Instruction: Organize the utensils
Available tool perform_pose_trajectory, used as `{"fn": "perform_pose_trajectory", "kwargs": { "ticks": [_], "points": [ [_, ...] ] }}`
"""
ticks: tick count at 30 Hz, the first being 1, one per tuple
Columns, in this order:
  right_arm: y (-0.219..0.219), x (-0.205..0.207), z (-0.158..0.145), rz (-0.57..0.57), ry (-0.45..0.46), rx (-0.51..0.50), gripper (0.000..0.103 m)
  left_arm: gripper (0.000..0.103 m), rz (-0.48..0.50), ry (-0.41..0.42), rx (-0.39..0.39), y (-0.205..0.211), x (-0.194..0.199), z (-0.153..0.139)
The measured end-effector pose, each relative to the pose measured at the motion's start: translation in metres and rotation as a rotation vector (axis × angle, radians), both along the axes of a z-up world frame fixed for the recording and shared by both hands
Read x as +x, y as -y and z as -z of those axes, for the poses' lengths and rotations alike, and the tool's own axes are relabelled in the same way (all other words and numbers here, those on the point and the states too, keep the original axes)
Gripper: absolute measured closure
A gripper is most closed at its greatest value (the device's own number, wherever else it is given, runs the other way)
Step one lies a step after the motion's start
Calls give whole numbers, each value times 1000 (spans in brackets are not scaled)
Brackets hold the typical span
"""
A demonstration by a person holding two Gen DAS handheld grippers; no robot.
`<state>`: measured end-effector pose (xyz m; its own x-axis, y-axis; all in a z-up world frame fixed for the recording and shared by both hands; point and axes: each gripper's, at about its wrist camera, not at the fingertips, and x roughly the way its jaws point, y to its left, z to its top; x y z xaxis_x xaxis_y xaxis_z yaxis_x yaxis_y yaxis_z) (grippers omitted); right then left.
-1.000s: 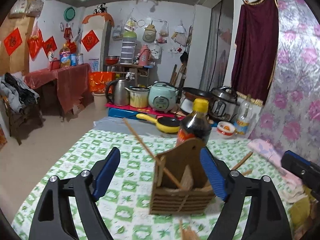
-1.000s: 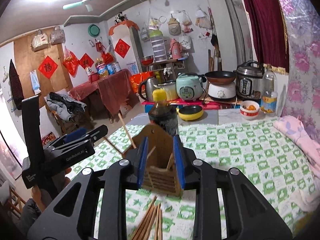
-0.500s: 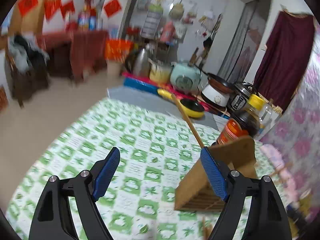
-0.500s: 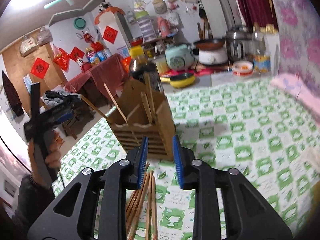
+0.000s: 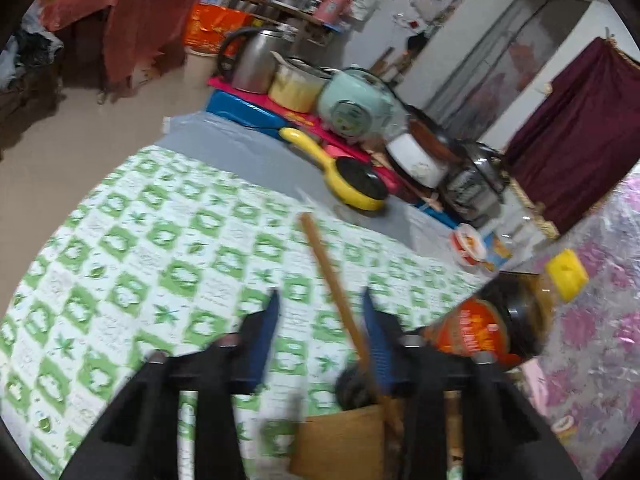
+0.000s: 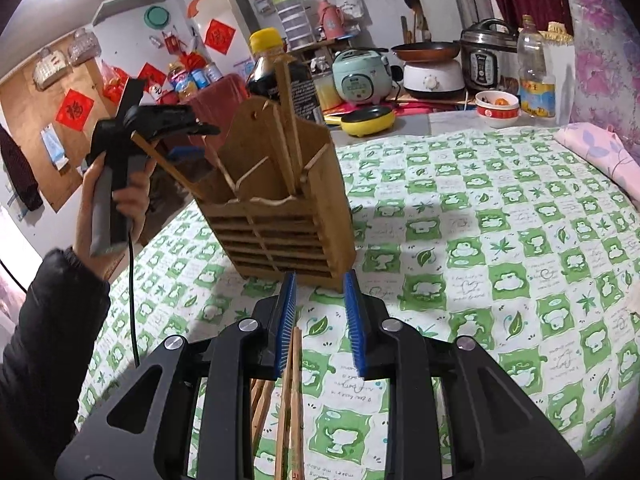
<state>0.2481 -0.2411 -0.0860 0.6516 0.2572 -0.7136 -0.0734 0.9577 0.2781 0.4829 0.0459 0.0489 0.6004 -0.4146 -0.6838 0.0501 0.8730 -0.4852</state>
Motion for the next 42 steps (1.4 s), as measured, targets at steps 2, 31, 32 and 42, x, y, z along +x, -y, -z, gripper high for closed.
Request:
{"fn": "perform_pose_trajectory", "kwargs": {
  "ticks": [2,31,32,42],
  "points": [
    [-2,-2,-1,-12,5,-7,77,89,8,31,41,8,-5,-12],
    [4,-83,22,-31,-75,-24,74,14,119,128,309,40,-246,27],
    [3,-90,24,-32,-85,-33,74,14,133,98,304,40,-253,38],
    [-3,-141,28,-27,-80,-90,69,14,276,-6,364,53,-330,81]
  ]
}}
